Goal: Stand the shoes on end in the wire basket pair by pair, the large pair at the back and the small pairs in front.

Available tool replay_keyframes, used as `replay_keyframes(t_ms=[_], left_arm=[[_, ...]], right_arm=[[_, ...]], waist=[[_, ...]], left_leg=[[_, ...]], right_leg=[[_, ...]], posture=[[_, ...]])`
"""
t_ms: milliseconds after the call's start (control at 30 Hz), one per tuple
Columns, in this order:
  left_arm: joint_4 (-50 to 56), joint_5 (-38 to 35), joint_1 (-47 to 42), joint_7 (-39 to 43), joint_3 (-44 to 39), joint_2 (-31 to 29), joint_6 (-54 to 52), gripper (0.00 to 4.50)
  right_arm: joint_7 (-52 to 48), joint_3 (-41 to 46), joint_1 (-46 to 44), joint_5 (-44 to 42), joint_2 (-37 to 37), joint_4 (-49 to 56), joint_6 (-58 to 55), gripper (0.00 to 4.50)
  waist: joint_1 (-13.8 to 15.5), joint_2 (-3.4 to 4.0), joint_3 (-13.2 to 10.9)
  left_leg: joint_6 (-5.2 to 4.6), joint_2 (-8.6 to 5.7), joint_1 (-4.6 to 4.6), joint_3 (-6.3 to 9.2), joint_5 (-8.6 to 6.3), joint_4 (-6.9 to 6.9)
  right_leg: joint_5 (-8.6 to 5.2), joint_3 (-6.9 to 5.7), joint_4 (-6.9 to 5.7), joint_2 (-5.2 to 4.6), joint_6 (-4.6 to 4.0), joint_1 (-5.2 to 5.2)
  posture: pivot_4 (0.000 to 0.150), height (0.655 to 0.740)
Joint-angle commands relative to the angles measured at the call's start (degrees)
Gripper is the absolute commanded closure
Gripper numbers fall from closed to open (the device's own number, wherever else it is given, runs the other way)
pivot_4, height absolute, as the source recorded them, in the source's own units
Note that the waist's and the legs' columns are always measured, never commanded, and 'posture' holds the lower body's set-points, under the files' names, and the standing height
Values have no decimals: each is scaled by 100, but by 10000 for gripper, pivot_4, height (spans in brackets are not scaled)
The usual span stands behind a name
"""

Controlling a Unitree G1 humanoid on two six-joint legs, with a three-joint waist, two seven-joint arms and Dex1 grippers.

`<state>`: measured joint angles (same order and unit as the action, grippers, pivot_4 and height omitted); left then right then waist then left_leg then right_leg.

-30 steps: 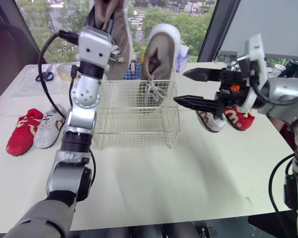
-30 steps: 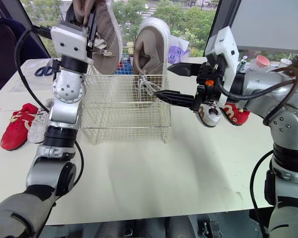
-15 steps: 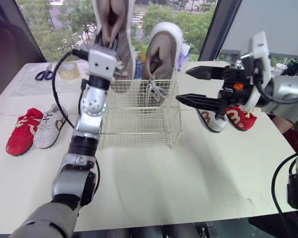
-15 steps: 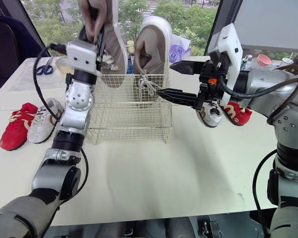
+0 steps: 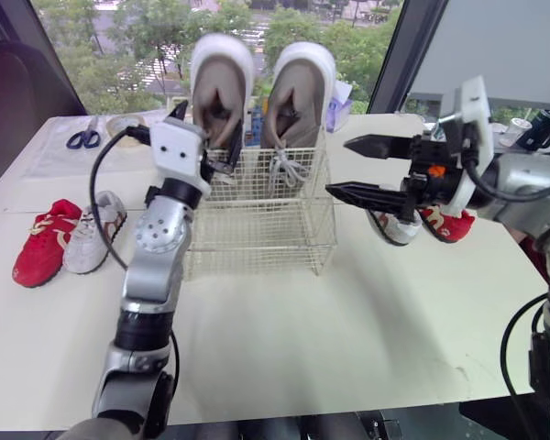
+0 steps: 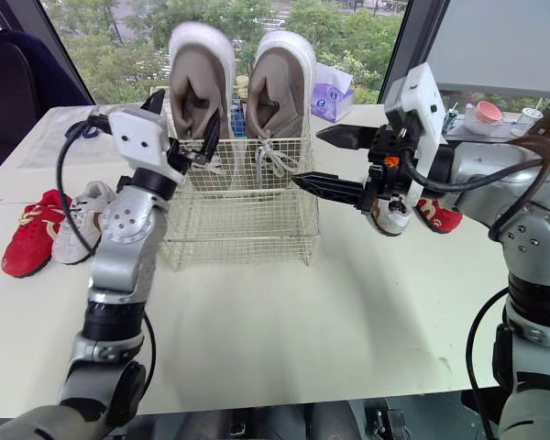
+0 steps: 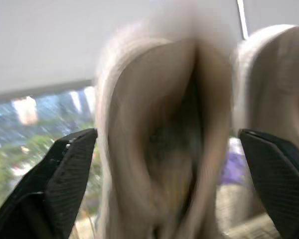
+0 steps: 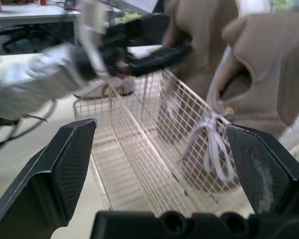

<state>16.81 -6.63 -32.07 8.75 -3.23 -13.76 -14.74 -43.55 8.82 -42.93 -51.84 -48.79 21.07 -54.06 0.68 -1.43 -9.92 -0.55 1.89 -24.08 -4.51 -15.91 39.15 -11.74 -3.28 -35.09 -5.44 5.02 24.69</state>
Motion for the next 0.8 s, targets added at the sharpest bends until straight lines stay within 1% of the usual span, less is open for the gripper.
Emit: replay_keyframes(t_ms=[33, 100, 167, 200, 267, 300, 367, 433, 467, 633, 733, 800], left_arm=[[1218, -684, 32, 239, -358, -385, -1351, 570], [1642, -1045, -110, 415, -622, -808, -2104, 570], [1766, -1332, -293, 482, -825, -1067, -2555, 570], [1772, -1752, -439, 695, -1081, -1297, -2887, 570], [1393, -4067, -868, 914, -2251, -1657, -4265, 570], [1269, -4777, -949, 1099, -2669, -1875, -4581, 570], [1094, -5388, -853, 1166, -3070, -2321, -5040, 570], [1104, -5869, -545, 986, -3282, -2495, -5262, 570], [1175, -6363, -281, 868, -3377, -2453, -5285, 570], [1816, -7743, 1039, 328, -3253, -2309, -5083, 570], [2100, -8199, 1735, 104, -3115, -2407, -4865, 570], [2267, -8325, 2122, 118, -3016, -2561, -4760, 570]], right_arm=[[76, 92, 77, 270, 101, -161, 301, 0], [141, 72, 227, 470, 196, -343, 456, 0], [184, 95, 320, 604, 263, -429, 577, 0], [332, 178, 425, 765, 349, -514, 743, 0], [829, 459, 718, 1201, 611, -786, 1237, 0], [991, 571, 886, 1412, 699, -900, 1482, 0], [1146, 739, 1254, 1691, 843, -1073, 1891, 0], [1554, 932, 1569, 2015, 1067, -1291, 2276, 0], [1715, 1005, 1768, 2168, 1179, -1362, 2447, 0], [2258, 1084, 2555, 2793, 1677, -1555, 3190, 0], [2246, 918, 2777, 2984, 1860, -1722, 3412, 0], [2231, 840, 2788, 3115, 1971, -1977, 3608, 0]], waist=[[0, 0, 0], [-4, 0, 0], [5, 3, 0], [9, 3, 0], [2, 0, -1], [-9, -1, -1], [-20, 4, -2], [-24, 5, -1], [-13, 6, -2], [-14, 5, -2], [-14, 6, -3], [-36, 7, -3]], left_leg=[[0, 0, 2, 2, 0, 0], [1, 0, 5, 3, 0, 1], [1, -1, 7, 3, 1, 1], [2, -3, 8, 2, 1, 1], [5, -3, 6, 3, 3, 2], [7, -1, 6, 7, 4, 3], [8, 0, 7, 9, 5, 2], [9, -4, 11, 7, 5, -1], [11, -4, 19, 5, 6, -2], [25, -4, 30, 6, 13, -3], [29, -1, 47, 4, 14, -5], [30, -1, 59, 1, 14, -5]], right_leg=[[-1, 0, 0, 3, -1, -3], [-1, 0, 2, 6, -2, -6], [-2, 1, 2, 10, -2, -7], [-2, 2, 1, 9, -2, -7], [-2, 2, 1, 13, -2, -8], [-2, 3, 2, 15, 0, -8], [-6, 4, 1, 18, 6, -8], [-13, 8, -3, 17, 16, -10], [-15, 10, -3, 17, 19, -17], [-15, 14, -1, 15, 17, -28], [-28, 20, -5, 15, -7, -38], [-39, 21, -6, 16, -28, -44]], posture=[[1500, 7400], [1500, 7400], [1500, 7400], [1500, 7400], [1500, 7400], [1500, 7400], [1500, 7400], [1500, 7400], [1500, 7400], [1500, 7400], [1500, 7400], [1500, 7400]])
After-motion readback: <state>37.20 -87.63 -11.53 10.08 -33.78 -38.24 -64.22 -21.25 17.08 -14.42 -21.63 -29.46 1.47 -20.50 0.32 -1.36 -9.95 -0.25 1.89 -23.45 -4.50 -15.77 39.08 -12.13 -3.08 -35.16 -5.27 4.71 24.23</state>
